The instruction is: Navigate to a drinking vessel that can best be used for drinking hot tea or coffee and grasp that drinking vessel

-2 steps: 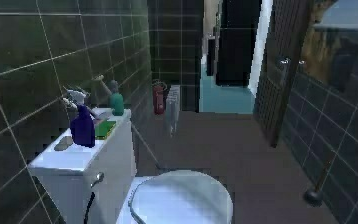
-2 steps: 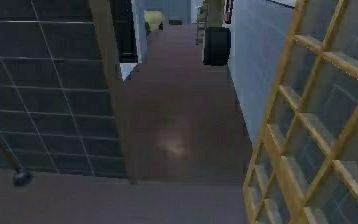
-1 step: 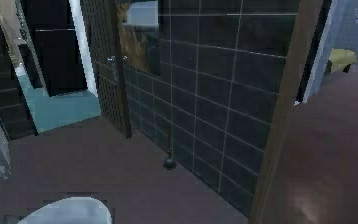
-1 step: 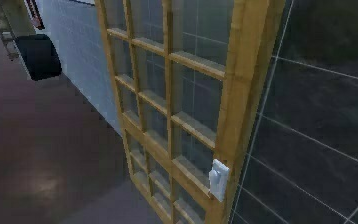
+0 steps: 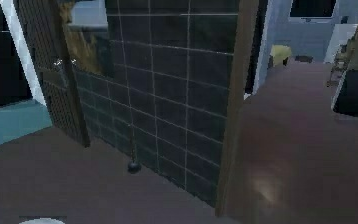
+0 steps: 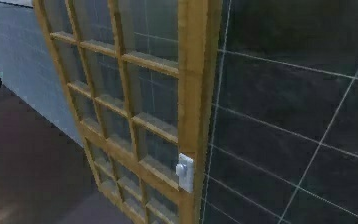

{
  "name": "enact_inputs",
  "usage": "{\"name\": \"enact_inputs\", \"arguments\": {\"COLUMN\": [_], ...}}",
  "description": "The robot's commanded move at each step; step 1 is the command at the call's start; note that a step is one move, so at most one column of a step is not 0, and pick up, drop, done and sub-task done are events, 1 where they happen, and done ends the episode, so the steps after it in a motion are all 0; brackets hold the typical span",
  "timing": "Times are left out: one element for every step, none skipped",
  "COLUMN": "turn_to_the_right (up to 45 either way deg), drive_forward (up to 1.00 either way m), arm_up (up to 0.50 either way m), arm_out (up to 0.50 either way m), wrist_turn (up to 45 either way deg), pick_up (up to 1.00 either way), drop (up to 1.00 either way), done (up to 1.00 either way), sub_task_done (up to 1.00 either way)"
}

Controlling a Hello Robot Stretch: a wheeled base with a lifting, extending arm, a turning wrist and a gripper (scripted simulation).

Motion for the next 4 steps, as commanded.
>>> {"name": "enact_inputs", "arguments": {"turn_to_the_right": [0.0,-45.0,-6.0,0.0], "drive_forward": [0.75,0.0,0.0,0.7], "arm_up": [0.0,0.0,0.0,0.0], "arm_out": [0.0,0.0,0.0,0.0], "wrist_turn": [0.0,0.0,0.0,0.0], "pick_up": [0.0,0.0,0.0,0.0], "drop": [0.0,0.0,0.0,0.0], "done": [0.0,0.0,0.0,0.0], "sub_task_done": [0.0,0.0,0.0,0.0]}}
